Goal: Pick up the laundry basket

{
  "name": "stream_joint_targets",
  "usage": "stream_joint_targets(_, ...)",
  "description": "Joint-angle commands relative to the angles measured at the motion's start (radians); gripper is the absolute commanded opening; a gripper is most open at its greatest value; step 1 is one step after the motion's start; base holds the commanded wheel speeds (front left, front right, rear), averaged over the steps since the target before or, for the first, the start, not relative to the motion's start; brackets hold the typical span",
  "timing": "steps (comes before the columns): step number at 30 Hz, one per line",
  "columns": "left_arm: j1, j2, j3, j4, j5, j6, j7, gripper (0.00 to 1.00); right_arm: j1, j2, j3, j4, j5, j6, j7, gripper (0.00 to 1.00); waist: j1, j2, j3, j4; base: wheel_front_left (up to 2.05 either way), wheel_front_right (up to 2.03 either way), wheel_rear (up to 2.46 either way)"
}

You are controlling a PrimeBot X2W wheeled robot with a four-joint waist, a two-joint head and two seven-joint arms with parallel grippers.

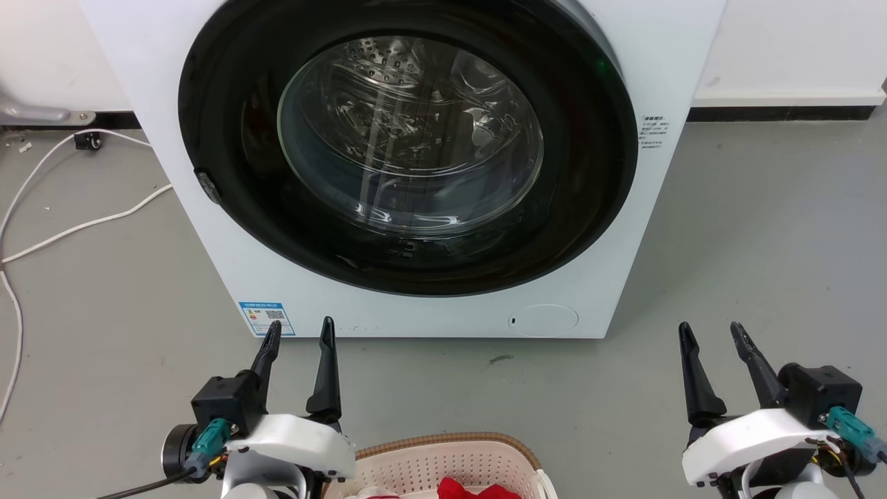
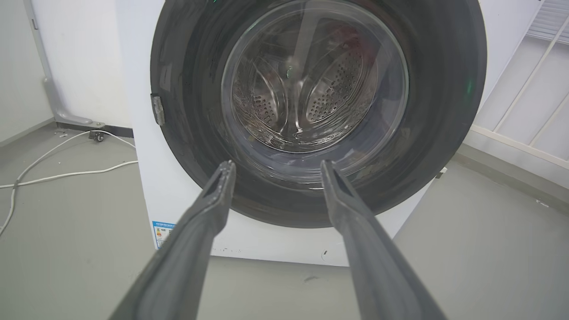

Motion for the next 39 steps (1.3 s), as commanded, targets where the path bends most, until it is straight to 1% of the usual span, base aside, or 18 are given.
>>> stream_joint_targets(1,-0.015,0.004,-0.004,-0.001,0.033,0.005,-0.011,1.00,0.005,0.000,-0.002,-0.001,-0.032,0.000,-0.003,1.00,0.0000,-0.0001,-0.001,0.001,0.00,0.00,0.00)
stream_joint_targets(17,-0.017,0.003,-0.020,0.024,0.146,0.017,-0.040,1.00,0.013,0.000,0.004,0.010,-0.128,0.000,-0.004,1.00,0.0000,-0.0001,-0.002,0.002,0.00,0.00,0.00)
stream_joint_targets(27,-0.015,0.002,-0.025,0.034,0.194,0.025,-0.056,1.00,0.016,0.001,0.007,0.012,-0.179,0.000,-0.017,1.00,0.0000,-0.0001,-0.002,0.007,0.00,0.00,0.00)
stream_joint_targets(30,-0.011,0.002,-0.025,0.034,0.198,0.026,-0.063,1.00,0.016,0.001,0.009,0.014,-0.186,0.000,-0.020,1.00,0.0000,-0.0001,-0.002,0.008,0.00,0.00,0.00)
stream_joint_targets(33,-0.008,0.002,-0.020,0.032,0.175,0.022,-0.063,1.00,0.014,0.001,0.009,0.018,-0.166,0.000,-0.019,1.00,0.0000,-0.0001,-0.001,0.008,0.00,0.00,0.00)
stream_joint_targets(39,0.000,0.001,-0.022,0.035,0.162,0.026,-0.063,1.00,0.012,0.001,0.009,0.024,-0.155,0.000,-0.021,1.00,0.0000,-0.0001,0.000,0.007,0.00,0.00,0.00)
